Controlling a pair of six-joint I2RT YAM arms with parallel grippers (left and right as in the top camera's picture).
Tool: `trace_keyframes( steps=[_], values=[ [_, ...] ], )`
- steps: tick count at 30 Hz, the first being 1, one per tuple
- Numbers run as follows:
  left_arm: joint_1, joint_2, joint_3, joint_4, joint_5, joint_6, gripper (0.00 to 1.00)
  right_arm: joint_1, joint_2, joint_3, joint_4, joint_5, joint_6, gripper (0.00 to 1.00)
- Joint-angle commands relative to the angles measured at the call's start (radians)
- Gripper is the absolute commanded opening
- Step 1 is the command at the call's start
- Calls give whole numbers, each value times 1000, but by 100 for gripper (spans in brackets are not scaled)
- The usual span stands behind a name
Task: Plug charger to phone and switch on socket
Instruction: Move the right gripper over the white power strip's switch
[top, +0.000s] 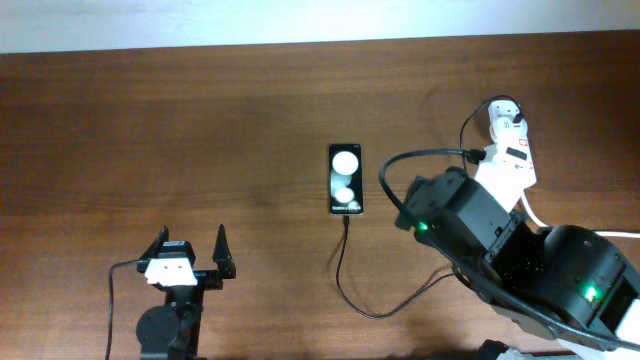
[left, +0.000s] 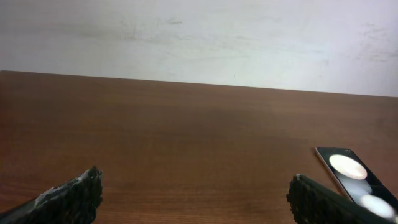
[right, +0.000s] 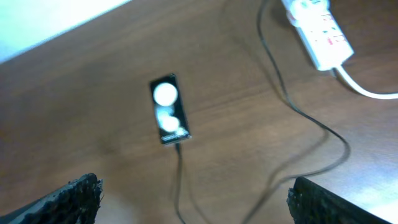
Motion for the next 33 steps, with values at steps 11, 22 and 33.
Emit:
trace_keyframes(
  steps=[11, 22, 33],
  values=[
    [0, 2, -4, -3, -11, 19, 99, -290, 69, 10, -44, -214, 37, 67],
    [0, 2, -4, -3, -11, 19, 99, -365, 69, 10, -87, -227, 38, 61],
    [0, 2, -4, -3, -11, 19, 99, -365, 79, 10, -23, -129, 38, 55]
  ],
)
